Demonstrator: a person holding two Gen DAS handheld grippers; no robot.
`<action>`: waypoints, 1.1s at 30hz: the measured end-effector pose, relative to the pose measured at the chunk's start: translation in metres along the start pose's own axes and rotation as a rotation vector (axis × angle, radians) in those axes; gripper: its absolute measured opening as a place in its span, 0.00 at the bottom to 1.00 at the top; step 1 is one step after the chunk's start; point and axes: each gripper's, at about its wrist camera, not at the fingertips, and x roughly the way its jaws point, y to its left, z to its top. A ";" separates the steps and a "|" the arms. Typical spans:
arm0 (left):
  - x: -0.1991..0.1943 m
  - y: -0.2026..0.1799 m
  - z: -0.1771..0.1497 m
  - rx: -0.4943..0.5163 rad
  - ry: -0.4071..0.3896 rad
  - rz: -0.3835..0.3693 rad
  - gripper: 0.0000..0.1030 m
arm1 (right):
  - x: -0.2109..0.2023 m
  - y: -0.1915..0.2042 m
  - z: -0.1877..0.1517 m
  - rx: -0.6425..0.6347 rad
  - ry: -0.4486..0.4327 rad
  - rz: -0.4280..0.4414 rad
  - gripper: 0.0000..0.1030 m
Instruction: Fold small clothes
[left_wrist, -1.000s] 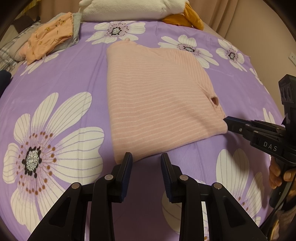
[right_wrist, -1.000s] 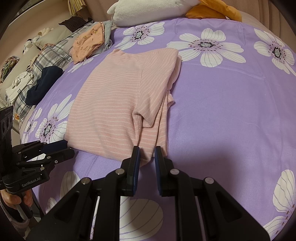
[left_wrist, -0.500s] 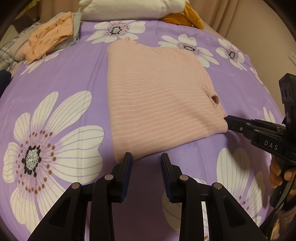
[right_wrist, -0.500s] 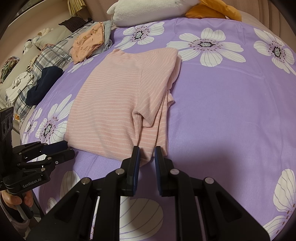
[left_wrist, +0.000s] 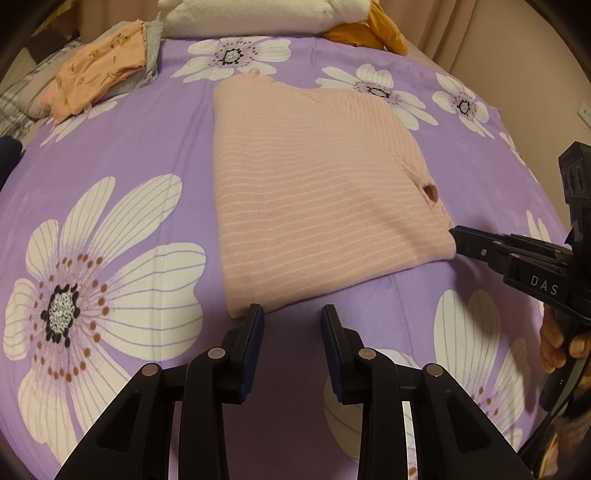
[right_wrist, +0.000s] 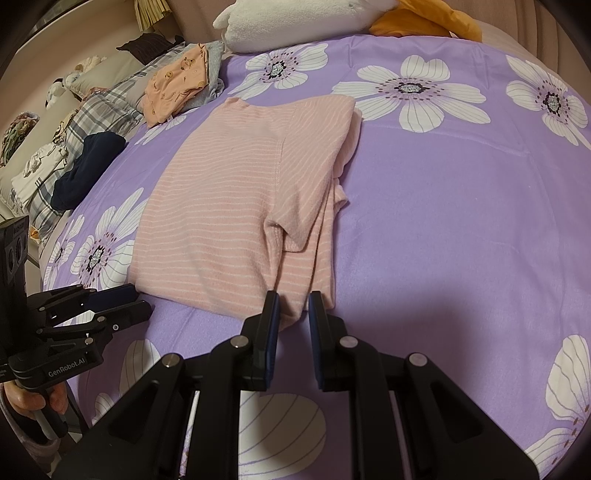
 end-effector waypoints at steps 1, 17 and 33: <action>0.000 0.000 0.001 0.000 0.000 0.000 0.30 | 0.000 0.000 -0.001 0.001 0.000 0.000 0.15; -0.006 0.006 0.000 -0.043 0.009 0.034 0.30 | -0.008 -0.001 -0.007 0.012 0.000 -0.010 0.20; -0.039 0.009 -0.002 -0.091 -0.057 0.105 0.62 | -0.042 0.012 -0.011 0.015 -0.051 -0.018 0.49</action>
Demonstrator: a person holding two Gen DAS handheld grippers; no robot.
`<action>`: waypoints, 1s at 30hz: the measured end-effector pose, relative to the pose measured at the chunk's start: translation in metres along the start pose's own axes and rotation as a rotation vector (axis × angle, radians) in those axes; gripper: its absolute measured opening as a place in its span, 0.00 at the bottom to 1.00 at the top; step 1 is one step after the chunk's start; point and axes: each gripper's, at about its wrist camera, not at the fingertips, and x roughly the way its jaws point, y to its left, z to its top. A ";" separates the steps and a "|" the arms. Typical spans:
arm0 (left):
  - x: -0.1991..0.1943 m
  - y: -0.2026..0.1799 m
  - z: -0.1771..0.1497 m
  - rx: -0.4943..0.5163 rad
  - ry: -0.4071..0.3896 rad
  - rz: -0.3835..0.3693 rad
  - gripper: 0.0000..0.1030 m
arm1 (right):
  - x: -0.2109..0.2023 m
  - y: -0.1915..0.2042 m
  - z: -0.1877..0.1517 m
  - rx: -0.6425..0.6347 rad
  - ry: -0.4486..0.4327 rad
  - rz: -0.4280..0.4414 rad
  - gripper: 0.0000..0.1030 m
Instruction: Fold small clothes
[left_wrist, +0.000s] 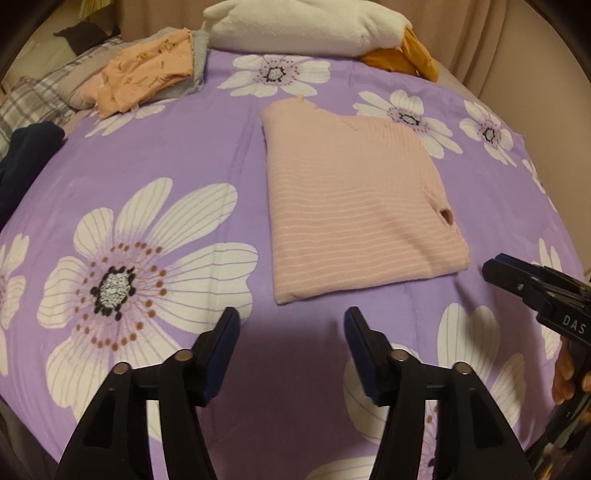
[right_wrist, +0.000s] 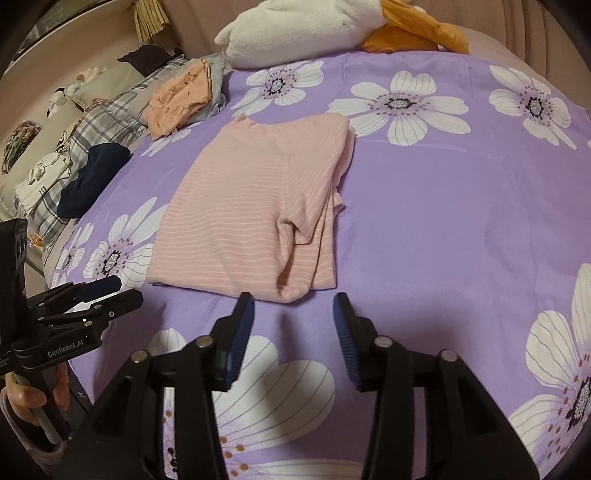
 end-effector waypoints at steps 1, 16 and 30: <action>-0.003 0.000 0.000 -0.003 -0.008 0.002 0.67 | -0.004 0.001 0.000 -0.002 -0.006 -0.004 0.51; -0.039 -0.006 0.001 -0.004 -0.089 0.023 0.87 | -0.044 0.012 0.002 -0.012 -0.089 -0.048 0.84; -0.061 -0.014 0.002 -0.016 -0.127 0.048 0.94 | -0.069 0.026 0.003 -0.042 -0.144 -0.071 1.00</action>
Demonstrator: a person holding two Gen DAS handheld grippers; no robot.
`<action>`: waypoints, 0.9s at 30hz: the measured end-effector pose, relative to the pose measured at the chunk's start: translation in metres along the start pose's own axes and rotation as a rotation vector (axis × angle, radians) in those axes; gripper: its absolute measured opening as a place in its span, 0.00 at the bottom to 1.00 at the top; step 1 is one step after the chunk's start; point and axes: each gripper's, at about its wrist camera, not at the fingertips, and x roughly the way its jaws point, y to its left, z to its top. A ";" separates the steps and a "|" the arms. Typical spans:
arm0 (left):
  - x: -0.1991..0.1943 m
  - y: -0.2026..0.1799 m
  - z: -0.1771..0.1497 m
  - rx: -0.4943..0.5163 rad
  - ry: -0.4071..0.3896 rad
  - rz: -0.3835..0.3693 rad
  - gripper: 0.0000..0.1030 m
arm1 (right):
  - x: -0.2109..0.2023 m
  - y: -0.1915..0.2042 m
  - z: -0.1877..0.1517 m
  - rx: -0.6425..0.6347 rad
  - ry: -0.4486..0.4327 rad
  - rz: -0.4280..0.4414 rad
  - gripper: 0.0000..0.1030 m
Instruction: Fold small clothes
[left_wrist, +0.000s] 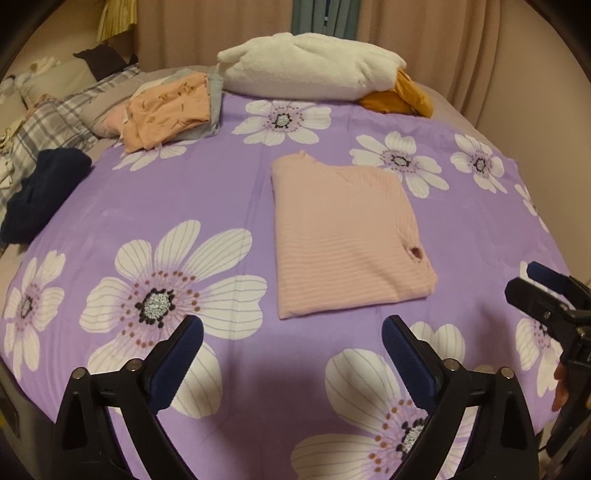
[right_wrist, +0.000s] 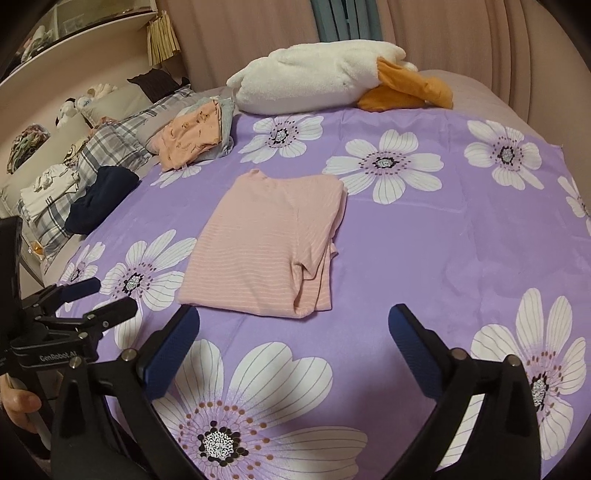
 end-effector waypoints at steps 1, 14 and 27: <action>-0.001 0.000 0.000 -0.002 -0.002 0.005 0.94 | -0.001 0.001 0.000 -0.002 -0.002 -0.004 1.00; -0.020 -0.002 0.006 -0.015 -0.009 0.039 0.94 | -0.022 0.013 0.007 -0.008 -0.041 -0.040 1.00; -0.016 -0.007 0.007 -0.019 0.021 0.046 0.94 | -0.016 0.018 0.005 0.007 -0.022 -0.032 1.00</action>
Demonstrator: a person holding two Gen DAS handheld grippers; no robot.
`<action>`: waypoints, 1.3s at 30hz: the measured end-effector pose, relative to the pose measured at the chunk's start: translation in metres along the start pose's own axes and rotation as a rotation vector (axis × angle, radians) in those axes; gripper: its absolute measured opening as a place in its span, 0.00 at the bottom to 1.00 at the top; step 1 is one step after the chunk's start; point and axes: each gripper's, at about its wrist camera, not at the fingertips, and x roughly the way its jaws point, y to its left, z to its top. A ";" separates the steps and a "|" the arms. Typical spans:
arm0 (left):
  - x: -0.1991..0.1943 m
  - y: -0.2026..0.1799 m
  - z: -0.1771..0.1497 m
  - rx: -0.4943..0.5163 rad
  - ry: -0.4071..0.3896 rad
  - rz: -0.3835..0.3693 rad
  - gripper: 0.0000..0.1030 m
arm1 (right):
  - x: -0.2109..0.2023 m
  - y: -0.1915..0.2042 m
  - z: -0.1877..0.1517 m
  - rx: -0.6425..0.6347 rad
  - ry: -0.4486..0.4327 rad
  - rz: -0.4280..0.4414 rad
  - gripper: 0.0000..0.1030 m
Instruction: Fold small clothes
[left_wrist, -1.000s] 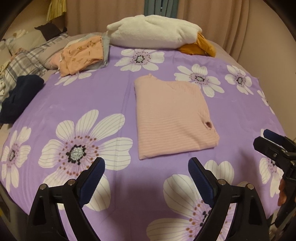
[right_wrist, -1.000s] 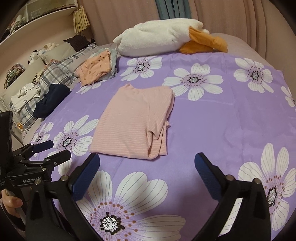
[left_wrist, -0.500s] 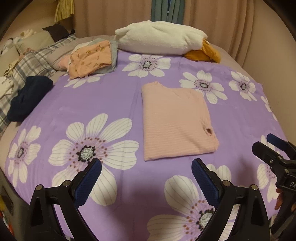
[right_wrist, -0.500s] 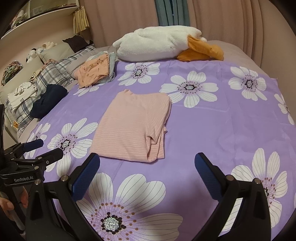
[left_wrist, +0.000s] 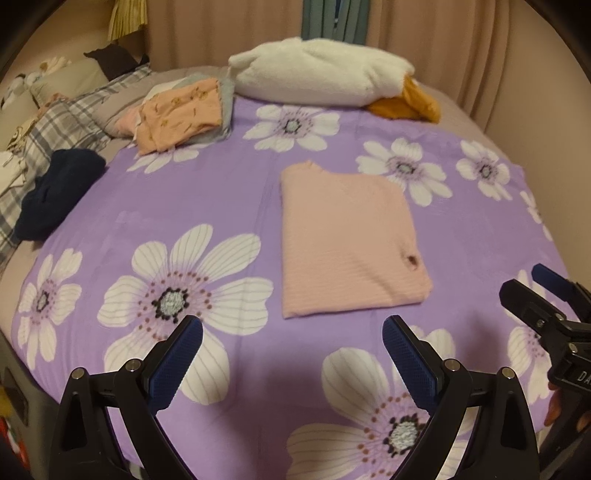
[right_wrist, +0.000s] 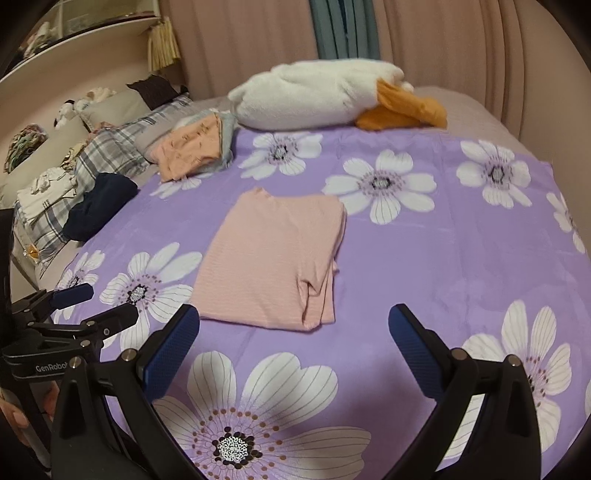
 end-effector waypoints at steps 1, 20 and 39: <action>0.002 0.000 -0.001 0.000 0.005 0.007 0.94 | 0.001 0.000 -0.001 0.000 0.006 0.001 1.00; 0.005 0.001 -0.003 -0.003 0.015 0.011 0.94 | 0.002 0.004 0.000 -0.009 0.006 0.002 1.00; 0.006 0.002 -0.002 -0.003 0.016 0.011 0.94 | 0.001 0.010 0.001 -0.024 0.009 0.001 1.00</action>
